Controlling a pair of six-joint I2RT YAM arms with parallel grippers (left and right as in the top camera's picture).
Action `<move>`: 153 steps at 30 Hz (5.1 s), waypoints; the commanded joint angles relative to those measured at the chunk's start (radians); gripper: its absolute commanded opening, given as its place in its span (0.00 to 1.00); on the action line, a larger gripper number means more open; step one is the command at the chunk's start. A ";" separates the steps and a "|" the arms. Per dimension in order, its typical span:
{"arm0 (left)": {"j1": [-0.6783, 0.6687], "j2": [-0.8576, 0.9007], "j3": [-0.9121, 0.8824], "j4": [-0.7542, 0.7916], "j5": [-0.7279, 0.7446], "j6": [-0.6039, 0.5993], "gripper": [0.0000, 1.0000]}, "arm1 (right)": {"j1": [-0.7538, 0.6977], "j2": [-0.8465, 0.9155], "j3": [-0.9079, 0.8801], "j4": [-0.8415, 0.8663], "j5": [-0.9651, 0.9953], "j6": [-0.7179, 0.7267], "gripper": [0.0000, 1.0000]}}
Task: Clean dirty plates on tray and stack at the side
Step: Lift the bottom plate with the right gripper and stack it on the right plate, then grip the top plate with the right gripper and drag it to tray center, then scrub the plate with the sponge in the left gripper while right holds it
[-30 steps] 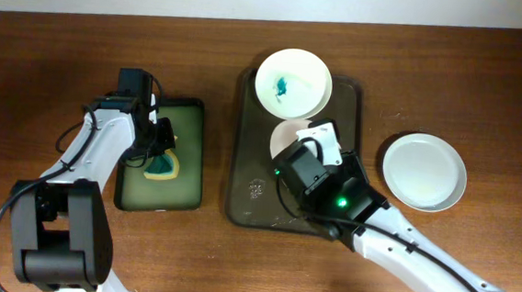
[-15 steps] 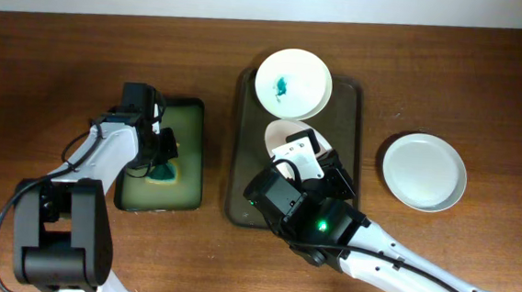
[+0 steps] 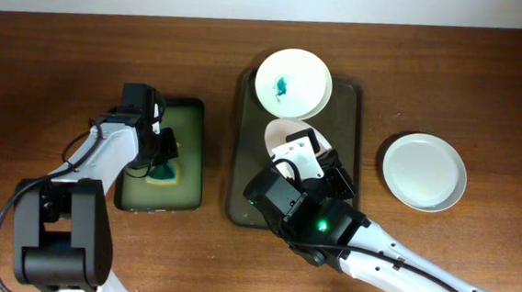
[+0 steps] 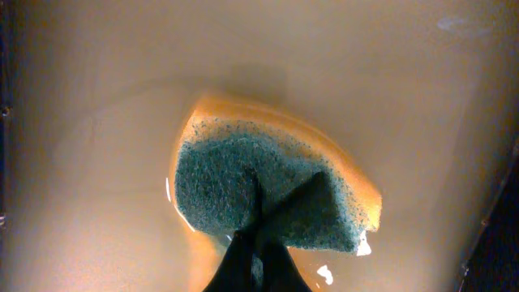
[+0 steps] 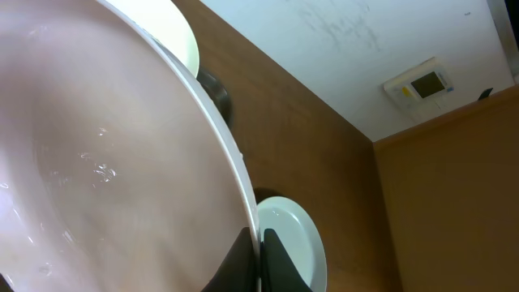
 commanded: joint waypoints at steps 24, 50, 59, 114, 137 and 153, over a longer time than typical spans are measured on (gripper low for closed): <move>-0.006 -0.004 -0.019 -0.005 0.019 0.012 0.00 | -0.475 -0.021 0.020 -0.032 -0.961 0.023 0.04; -0.006 -0.004 -0.019 0.018 0.019 0.012 0.00 | -0.878 0.200 0.369 -0.117 -1.245 -0.045 0.47; -0.006 -0.004 -0.019 0.017 0.020 0.012 0.00 | -0.813 0.720 0.444 0.444 -1.382 -0.034 0.48; -0.073 0.003 0.324 -0.304 0.053 0.144 0.00 | -0.772 0.489 0.069 0.058 -1.286 0.008 0.04; -0.631 0.399 0.373 0.074 0.126 -0.120 0.00 | -0.772 0.489 0.068 0.048 -1.287 -0.015 0.04; -0.725 0.451 0.554 -0.002 0.562 -0.067 0.00 | -0.773 0.489 0.068 0.033 -1.286 -0.014 0.04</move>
